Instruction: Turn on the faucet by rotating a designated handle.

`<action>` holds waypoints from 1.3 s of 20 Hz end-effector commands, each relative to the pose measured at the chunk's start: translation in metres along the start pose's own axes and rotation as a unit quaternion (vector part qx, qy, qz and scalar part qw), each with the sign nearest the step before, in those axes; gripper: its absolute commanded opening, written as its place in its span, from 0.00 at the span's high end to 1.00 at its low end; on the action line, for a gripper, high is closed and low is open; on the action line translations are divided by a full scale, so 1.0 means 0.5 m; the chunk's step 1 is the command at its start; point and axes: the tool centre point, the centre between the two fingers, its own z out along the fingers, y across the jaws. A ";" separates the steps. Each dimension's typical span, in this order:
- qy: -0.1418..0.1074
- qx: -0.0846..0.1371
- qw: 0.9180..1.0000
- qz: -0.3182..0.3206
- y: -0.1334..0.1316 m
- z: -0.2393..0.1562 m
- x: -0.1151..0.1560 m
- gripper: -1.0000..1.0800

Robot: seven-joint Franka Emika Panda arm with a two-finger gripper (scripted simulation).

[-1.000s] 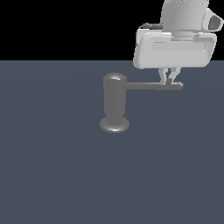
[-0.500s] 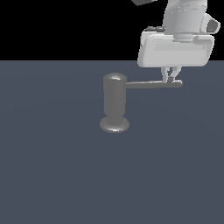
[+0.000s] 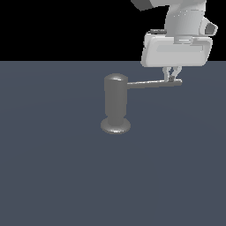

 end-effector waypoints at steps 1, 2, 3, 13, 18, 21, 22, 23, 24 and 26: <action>-0.006 0.001 1.000 0.002 0.013 0.017 0.007 1.00; -0.006 0.001 1.000 0.002 0.016 0.017 0.012 1.00; -0.007 0.001 1.000 0.002 0.021 0.018 0.016 1.00; -0.009 0.002 1.000 0.005 0.061 0.024 0.057 1.00; -0.010 0.003 1.000 0.007 0.081 0.027 0.077 1.00; -0.011 0.003 1.000 0.008 0.092 0.029 0.089 1.00; -0.011 0.003 1.000 0.008 0.096 0.029 0.092 1.00; -0.012 0.003 1.000 0.008 0.099 0.030 0.096 1.00; -0.012 0.003 1.000 0.008 0.099 0.030 0.096 1.00; -0.001 0.005 1.000 -0.008 0.058 0.005 0.126 1.00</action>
